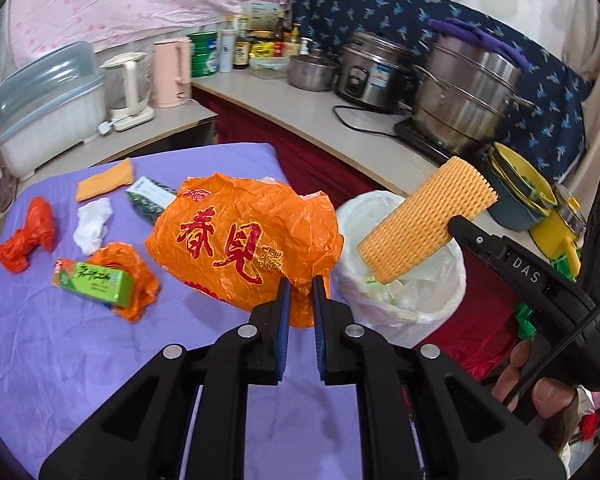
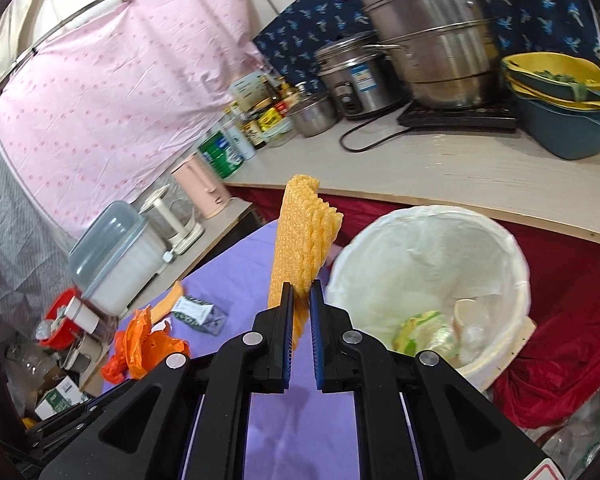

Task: Collect trash
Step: 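Carry the foam net toward the bin with the right tool while the left tool lifts the orange bag, then lower the foam net and orange bag into the white bin and open both tools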

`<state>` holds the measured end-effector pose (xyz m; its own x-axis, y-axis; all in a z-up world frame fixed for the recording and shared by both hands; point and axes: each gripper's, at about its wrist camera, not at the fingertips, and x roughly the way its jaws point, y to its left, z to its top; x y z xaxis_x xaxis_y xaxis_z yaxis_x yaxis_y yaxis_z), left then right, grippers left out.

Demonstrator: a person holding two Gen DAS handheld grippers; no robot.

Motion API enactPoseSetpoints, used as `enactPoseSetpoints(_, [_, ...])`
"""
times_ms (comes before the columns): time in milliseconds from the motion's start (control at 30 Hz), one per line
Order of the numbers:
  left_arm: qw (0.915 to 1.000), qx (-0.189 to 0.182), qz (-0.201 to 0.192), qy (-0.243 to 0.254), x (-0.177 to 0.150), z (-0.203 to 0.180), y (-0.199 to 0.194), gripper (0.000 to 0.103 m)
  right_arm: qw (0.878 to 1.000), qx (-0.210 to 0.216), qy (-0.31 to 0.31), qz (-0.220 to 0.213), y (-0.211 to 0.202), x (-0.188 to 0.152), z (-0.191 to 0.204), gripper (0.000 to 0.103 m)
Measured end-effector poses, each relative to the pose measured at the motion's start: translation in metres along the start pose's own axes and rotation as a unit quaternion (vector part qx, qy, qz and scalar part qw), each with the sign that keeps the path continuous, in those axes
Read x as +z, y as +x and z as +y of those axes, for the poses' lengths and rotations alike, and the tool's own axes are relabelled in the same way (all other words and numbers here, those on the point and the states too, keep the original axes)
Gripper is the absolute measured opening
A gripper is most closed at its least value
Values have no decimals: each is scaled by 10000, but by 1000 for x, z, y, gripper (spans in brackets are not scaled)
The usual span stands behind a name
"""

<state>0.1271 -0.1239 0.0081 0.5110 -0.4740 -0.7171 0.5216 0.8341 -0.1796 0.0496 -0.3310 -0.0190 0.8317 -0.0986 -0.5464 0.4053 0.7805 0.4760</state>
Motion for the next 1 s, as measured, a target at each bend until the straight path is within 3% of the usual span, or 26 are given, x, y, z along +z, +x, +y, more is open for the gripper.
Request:
enactPoseSetpoints(600, [9918,-728,335,991,8,-110,75,11,9954,-839,441,-119,3,13,-110,9])
enactPoseSetpoints(800, [9881,-876,397,1198,12,-127,100,11,9935,-1003,536,-69,14,13,-130,9])
enactPoseSetpoints(1000, [9892,-873,454,1088,18,-123,116,11,9930,-1044,546,19,28,12,-135,9])
